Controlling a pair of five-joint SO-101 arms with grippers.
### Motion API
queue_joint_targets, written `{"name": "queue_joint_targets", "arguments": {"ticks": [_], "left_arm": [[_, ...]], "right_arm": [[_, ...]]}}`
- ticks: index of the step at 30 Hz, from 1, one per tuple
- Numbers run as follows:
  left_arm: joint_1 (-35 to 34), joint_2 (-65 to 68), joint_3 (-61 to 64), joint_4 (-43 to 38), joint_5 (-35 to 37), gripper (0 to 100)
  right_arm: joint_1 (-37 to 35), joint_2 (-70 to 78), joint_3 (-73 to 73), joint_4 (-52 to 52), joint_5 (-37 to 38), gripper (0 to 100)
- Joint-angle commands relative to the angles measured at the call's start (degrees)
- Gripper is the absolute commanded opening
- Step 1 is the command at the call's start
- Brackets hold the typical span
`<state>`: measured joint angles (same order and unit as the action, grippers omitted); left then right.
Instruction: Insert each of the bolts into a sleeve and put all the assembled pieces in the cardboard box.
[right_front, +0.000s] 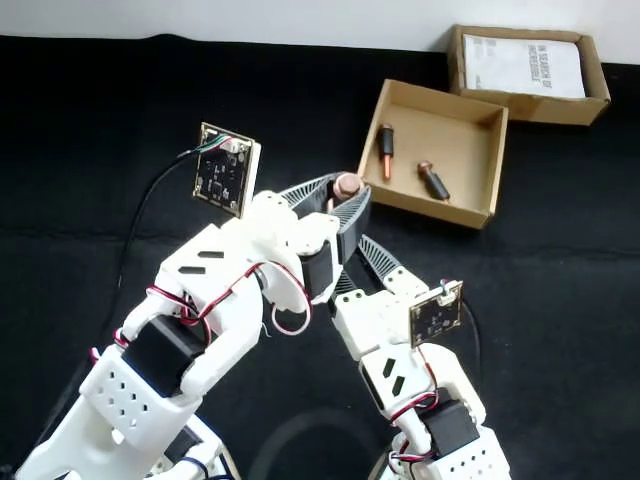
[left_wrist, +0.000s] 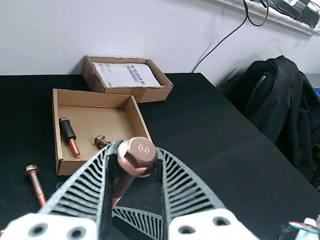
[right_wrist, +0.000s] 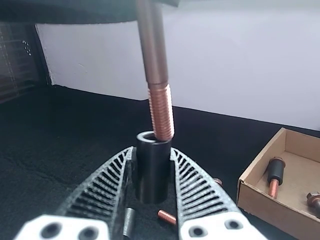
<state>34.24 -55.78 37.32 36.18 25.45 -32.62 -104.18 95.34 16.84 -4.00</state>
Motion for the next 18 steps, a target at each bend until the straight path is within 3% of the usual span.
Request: {"name": "queue_joint_targets", "arguments": {"ticks": [1, 18], "left_arm": [[0.66, -0.22, -1.98, 0.18, 0.00, 1], [0.22, -0.31, -2.07, 3.60, -0.18, 1]], "right_arm": [[-0.31, -0.48, 4.88, -1.45, 0.00, 0.7], [-0.04, -0.66, 4.79, -1.45, 0.53, 0.7]]}}
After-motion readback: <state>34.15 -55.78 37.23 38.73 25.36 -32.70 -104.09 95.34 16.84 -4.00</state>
